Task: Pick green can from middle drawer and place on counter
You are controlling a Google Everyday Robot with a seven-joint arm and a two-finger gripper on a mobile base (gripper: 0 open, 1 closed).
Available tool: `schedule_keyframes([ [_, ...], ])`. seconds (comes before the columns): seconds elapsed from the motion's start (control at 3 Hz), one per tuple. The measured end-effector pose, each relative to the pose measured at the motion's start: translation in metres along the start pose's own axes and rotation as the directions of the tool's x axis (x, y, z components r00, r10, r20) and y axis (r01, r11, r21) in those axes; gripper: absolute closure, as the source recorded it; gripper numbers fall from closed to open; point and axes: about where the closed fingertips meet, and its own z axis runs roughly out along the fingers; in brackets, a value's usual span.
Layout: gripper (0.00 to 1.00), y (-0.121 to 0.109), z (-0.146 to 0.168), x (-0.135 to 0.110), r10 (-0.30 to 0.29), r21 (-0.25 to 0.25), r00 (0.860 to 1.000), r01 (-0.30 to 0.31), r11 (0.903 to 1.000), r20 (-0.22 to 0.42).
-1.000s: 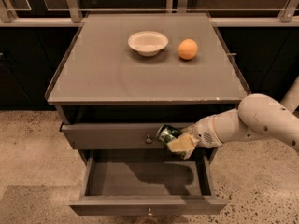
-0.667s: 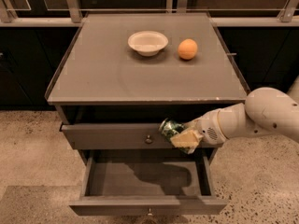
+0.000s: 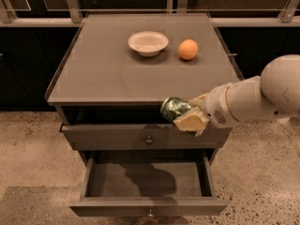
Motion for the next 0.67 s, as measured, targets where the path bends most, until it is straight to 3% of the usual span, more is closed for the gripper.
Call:
schedule_keyframes([
  [0.33,1.00,-0.002,-0.023,-0.038,-0.091,0.033,0.996,0.092,0.9952,-0.004],
  [0.67,1.00,-0.024,-0.032,-0.073,-0.145,0.050,0.989,0.145,0.9881,-0.012],
])
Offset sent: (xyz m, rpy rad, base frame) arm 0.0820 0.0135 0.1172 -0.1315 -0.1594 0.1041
